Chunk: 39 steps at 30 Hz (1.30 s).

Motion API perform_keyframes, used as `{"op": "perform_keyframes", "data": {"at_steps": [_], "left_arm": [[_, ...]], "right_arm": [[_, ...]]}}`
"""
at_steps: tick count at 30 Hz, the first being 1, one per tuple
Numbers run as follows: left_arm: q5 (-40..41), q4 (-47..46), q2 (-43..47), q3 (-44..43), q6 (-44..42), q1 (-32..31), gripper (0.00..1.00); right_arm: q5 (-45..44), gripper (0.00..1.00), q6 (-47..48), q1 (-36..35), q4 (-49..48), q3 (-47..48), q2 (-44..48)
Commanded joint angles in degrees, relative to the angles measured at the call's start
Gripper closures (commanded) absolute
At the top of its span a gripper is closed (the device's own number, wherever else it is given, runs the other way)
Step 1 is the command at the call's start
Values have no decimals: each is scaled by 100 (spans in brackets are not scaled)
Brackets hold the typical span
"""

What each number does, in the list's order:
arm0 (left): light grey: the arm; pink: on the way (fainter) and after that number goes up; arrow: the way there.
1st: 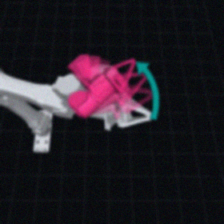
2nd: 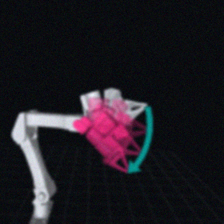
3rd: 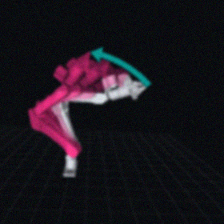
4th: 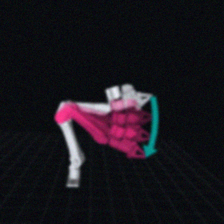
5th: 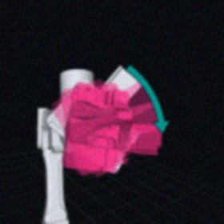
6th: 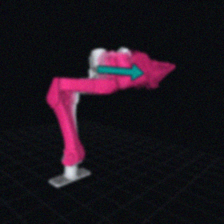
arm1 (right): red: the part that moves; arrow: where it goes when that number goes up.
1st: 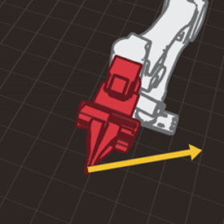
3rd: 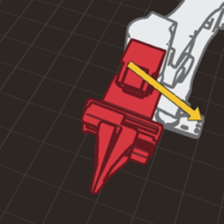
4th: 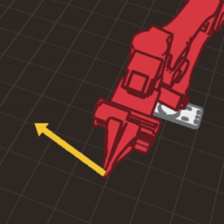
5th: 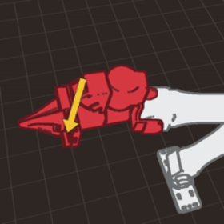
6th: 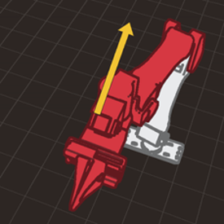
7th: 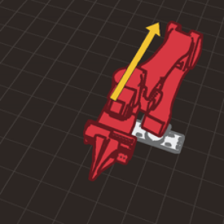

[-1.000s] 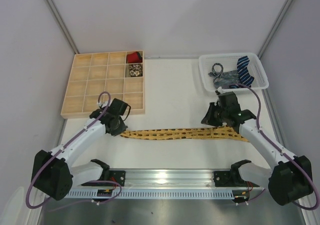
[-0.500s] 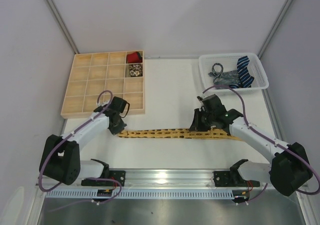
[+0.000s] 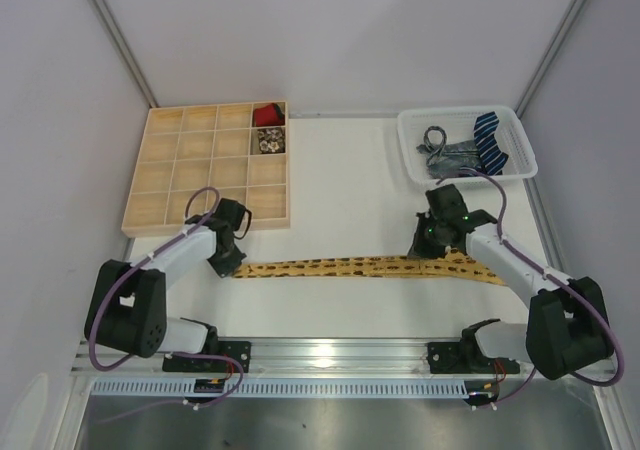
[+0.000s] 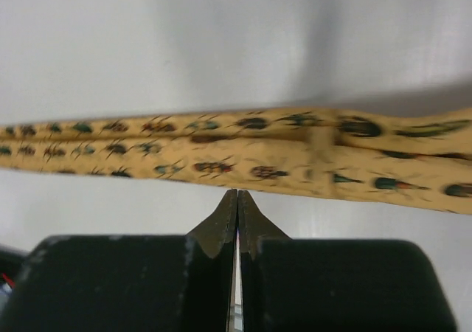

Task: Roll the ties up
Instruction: Flatten the tie

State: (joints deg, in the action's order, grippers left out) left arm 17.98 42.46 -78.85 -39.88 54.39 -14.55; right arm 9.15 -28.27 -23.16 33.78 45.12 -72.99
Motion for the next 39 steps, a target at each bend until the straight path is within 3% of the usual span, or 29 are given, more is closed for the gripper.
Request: {"op": "perform_keyframes", "data": {"at_steps": [1,4,6,9,10,12,13,15,16,19,22,27,35,39], "left_arm": [[206,-194,-149,288,115,163,98],[382,8,404,314,291,163,96],[138,43,869,366,318,154,89],[-214,-62,1801,411,204,-82,65],[-285,-167,2212,411,169,-179,53],[-330,-211,2540,367,124,-486,50],[-304,-203,2637,297,159,-601,47],[-277,-360,2778,209,151,-1047,47],[-199,-500,2700,95,142,-1207,47],[-347,-887,2332,-2,-51,-1770,52],[-907,-1581,1655,-2,-366,-1973,58],[-1349,-2320,917,42,-859,-2017,52],[-1358,-2637,731,173,-1343,-2008,49],[-1420,-2664,617,217,-1510,-2017,48]], "right_arm": [[-466,99,-2,750,471,23,196],[-870,97,-353,1232,761,75,390],[-723,97,-477,1488,788,32,470],[-783,92,-600,1989,1042,110,444],[-792,84,-635,2121,1130,145,418],[-871,77,-758,2481,1376,242,443],[-862,67,-811,2596,1429,234,496],[-783,39,-916,3079,1561,112,645],[-905,29,-943,3402,1762,111,672],[-1248,13,-838,3896,1956,75,821],[-1380,12,-829,4407,2010,119,647],[-1039,9,-724,5197,1860,93,128],[-1776,13,-1153,5339,1781,137,-83],[-1951,21,-1558,5252,1825,23,-347]]}}
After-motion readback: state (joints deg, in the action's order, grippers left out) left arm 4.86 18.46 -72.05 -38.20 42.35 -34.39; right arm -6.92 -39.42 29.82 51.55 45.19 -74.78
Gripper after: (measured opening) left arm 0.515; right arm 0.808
